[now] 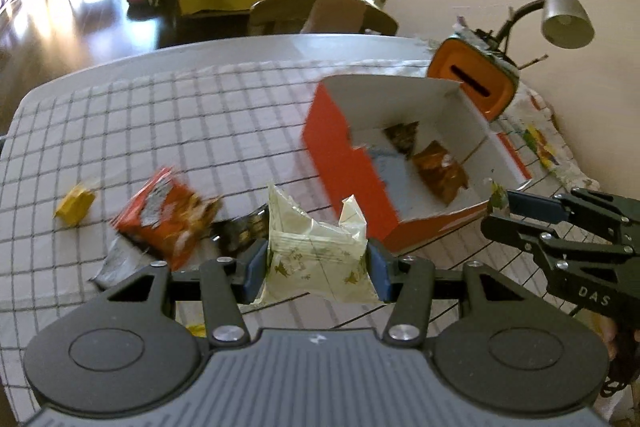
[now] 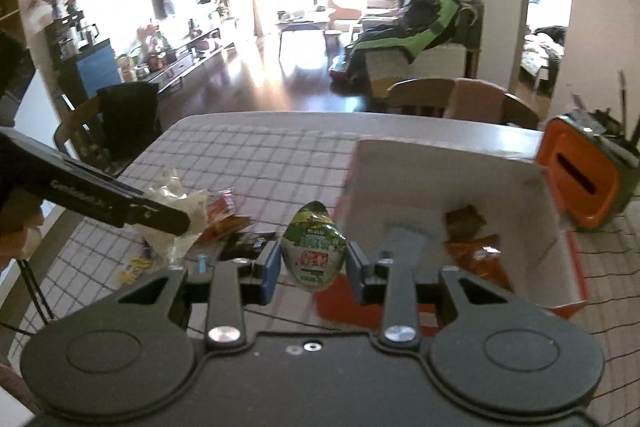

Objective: Organize snacks
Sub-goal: 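Carry the cream packet and green-capped cup into the orange box and open both tools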

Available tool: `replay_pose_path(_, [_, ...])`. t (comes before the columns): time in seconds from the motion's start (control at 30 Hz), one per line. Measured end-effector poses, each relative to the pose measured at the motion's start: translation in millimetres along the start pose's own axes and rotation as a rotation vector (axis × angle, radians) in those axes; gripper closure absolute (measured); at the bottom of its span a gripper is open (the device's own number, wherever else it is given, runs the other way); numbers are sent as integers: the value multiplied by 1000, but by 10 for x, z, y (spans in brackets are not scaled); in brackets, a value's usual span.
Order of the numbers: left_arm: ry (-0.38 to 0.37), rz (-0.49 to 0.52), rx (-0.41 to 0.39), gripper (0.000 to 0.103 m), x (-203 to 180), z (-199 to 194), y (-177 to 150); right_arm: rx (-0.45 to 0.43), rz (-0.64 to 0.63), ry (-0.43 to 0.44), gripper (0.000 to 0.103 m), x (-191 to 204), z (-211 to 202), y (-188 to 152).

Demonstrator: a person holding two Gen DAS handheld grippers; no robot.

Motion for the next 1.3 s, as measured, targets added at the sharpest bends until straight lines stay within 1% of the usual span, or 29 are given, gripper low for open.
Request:
replay_pose_path(0.17, [-3, 40, -13, 51, -361, 131, 95, 3, 11, -39, 69, -303, -19, -44])
replay_pose_path(0.43, [-1, 78, 6, 51, -906, 500, 236, 25, 42, -85, 69, -924, 88, -80])
replay_pose_path(0.5, [8, 80, 16, 51, -1013, 614, 270, 36, 48, -94, 69, -1109, 114, -105])
replay_pose_path(0.7, [52, 87, 50, 51, -1240, 994, 387, 89, 41, -102, 69, -1468, 354, -126])
replay_pose_path(0.93, [110, 66, 101, 51, -1361, 1417, 560, 150, -6, -98, 69, -1670, 585, -147])
replay_pose_path(1.17, [153, 32, 149, 51, -1406, 1754, 759, 214, -47, -35, 69, -1749, 859, -104])
replay_pose_path(1.3, [178, 15, 187, 51, -1392, 1954, 820, 254, -70, -15, 69, -1746, 1022, -103])
Point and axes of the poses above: each gripper's, at about its wrist camera, not at the fingertips, and z roughly the way its jaws point, x to its left, y to its top, the point moved 2 cm from there along z, roughly the way its jaws point, and after that the axes turned 11 degrees about -z, right-handed, at the moved point
